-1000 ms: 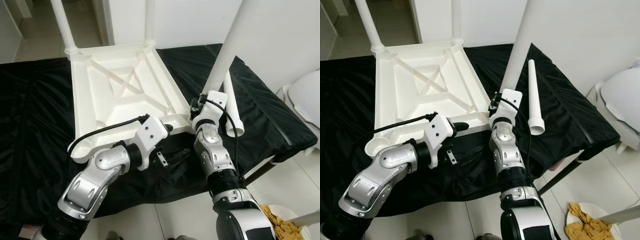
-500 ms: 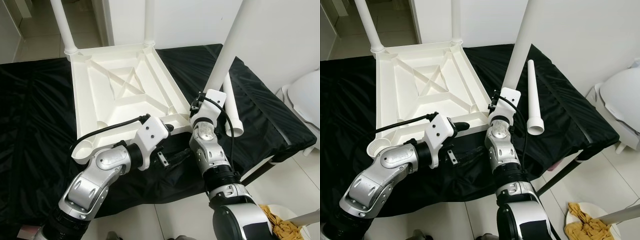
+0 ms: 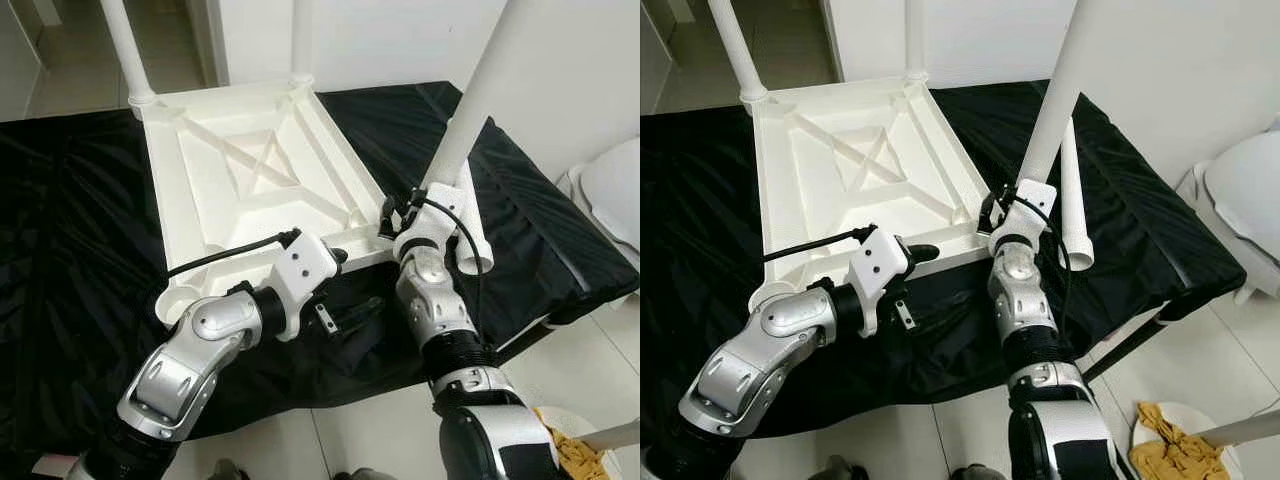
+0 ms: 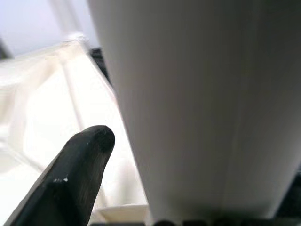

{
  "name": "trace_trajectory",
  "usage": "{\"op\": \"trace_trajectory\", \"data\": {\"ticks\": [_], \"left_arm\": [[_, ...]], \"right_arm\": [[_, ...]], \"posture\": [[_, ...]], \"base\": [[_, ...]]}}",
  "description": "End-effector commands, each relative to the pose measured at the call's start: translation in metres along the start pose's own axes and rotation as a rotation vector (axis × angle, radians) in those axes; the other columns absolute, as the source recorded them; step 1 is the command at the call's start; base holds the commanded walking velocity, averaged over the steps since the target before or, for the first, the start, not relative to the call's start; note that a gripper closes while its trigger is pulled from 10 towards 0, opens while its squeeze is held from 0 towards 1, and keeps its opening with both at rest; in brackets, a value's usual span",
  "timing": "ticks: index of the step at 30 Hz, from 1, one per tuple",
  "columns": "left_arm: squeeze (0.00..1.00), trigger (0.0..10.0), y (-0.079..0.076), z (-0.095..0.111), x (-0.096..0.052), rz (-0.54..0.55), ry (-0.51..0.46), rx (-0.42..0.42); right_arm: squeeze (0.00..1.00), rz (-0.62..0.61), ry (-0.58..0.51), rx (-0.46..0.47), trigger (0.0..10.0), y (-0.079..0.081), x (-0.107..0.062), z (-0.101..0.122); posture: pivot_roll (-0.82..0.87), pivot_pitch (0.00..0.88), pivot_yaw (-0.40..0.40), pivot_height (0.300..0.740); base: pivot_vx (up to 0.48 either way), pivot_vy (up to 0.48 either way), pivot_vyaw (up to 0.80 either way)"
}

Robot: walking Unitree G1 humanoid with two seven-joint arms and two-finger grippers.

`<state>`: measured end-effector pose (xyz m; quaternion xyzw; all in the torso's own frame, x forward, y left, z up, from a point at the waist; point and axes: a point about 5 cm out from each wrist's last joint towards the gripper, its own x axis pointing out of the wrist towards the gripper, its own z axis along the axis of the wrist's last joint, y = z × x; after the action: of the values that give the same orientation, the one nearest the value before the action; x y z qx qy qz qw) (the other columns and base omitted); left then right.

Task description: Building children table

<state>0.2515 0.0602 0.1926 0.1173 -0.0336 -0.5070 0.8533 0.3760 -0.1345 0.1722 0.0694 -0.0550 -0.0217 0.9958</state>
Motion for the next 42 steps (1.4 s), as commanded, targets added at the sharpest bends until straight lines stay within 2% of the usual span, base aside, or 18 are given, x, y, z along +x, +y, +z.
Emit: {"op": "trace_trajectory", "data": {"ticks": [1, 5, 6, 7, 9, 12, 14, 16, 17, 21, 24, 30, 37, 42], "left_arm": [[0.0, 10.0, -0.002, 0.001, 0.001, 0.003, 0.005, 0.011], [0.0, 10.0, -0.002, 0.001, 0.001, 0.005, 0.006, 0.012], [0.0, 10.0, -0.001, 0.0, 0.002, 0.007, 0.007, 0.013], [0.0, 10.0, -0.001, 0.0, 0.002, 0.011, 0.008, 0.016], [0.0, 10.0, -0.001, 0.0, 0.002, 0.011, 0.008, 0.016], [0.0, 10.0, 0.0, 0.001, 0.002, 0.018, 0.01, 0.019], [0.0, 10.0, 0.0, 0.001, 0.002, 0.018, 0.01, 0.019], [0.0, 10.0, 0.001, 0.001, 0.002, 0.02, 0.01, 0.019], [0.0, 10.0, 0.001, 0.001, 0.002, 0.02, 0.01, 0.019], [0.0, 10.0, 0.002, 0.001, 0.0, 0.022, 0.015, 0.023], [0.0, 10.0, 0.002, 0.001, 0.0, 0.02, 0.017, 0.023], [0.0, 10.0, 0.002, 0.002, 0.001, 0.011, 0.017, 0.024], [0.0, 10.0, 0.002, 0.002, 0.001, 0.007, 0.019, 0.026], [0.0, 10.0, 0.001, -0.002, 0.001, 0.005, 0.035, 0.024]], "right_arm": [[1.0, 0.066, -0.018, 0.019, 10.0, 0.003, 0.004, 0.008], [1.0, 0.104, -0.002, -0.01, 10.0, 0.0, 0.005, 0.008], [0.0, 0.146, 0.01, -0.026, 10.0, -0.002, 0.004, 0.007], [0.0, 0.198, 0.022, -0.04, 10.0, -0.004, 0.003, 0.006], [0.0, 0.198, 0.022, -0.04, 10.0, -0.004, 0.003, 0.006], [0.0, 0.328, 0.056, -0.058, 10.0, -0.015, 0.0, 0.004], [0.0, 0.328, 0.056, -0.058, 10.0, -0.015, 0.0, 0.004], [0.0, 0.402, 0.076, -0.073, 10.0, -0.027, -0.003, 0.003], [0.0, 0.402, 0.076, -0.073, 10.0, -0.027, -0.003, 0.003], [0.0, 0.547, 0.146, -0.119, 10.0, -0.054, -0.012, -0.002], [0.0, 0.616, 0.161, -0.135, 10.0, -0.06, -0.017, -0.003], [0.0, 0.705, 0.18, -0.195, 10.0, -0.071, -0.022, -0.001], [0.0, 0.73, 0.185, -0.197, 10.0, -0.074, -0.021, 0.001], [0.0, 0.745, 0.16, -0.27, 10.0, -0.078, -0.011, 0.013]], "posture": [[-0.04, 0.069, -0.015, 0.74], [-0.05, 0.071, -0.016, 0.74], [-0.05, 0.074, -0.016, 0.74], [-0.05, 0.077, -0.016, 0.74], [-0.05, 0.077, -0.016, 0.74], [-0.05, 0.081, -0.017, 0.74], [-0.05, 0.081, -0.017, 0.74], [-0.05, 0.084, -0.014, 0.74], [-0.05, 0.084, -0.014, 0.74], [-0.05, 0.086, -0.006, 0.74], [-0.05, 0.085, -0.005, 0.74], [-0.05, 0.087, 0.005, 0.74], [-0.05, 0.087, 0.006, 0.74], [-0.05, 0.082, 0.004, 0.74]], "base": [[0.0, 0.0, 0.0], [0.0, 0.0, 0.0], [0.0, 0.0, 0.0], [0.0, 0.0, 0.0], [0.0, 0.0, 0.0], [0.0, 0.0, 0.0], [0.0, 0.0, 0.0], [0.0, 0.0, 0.0], [0.0, 0.0, 0.0], [0.0, 0.0, 0.0], [0.0, 0.0, 0.0], [0.0, 0.0, 0.0], [0.0, 0.0, 0.0], [0.0, 0.0, 0.0]]}}
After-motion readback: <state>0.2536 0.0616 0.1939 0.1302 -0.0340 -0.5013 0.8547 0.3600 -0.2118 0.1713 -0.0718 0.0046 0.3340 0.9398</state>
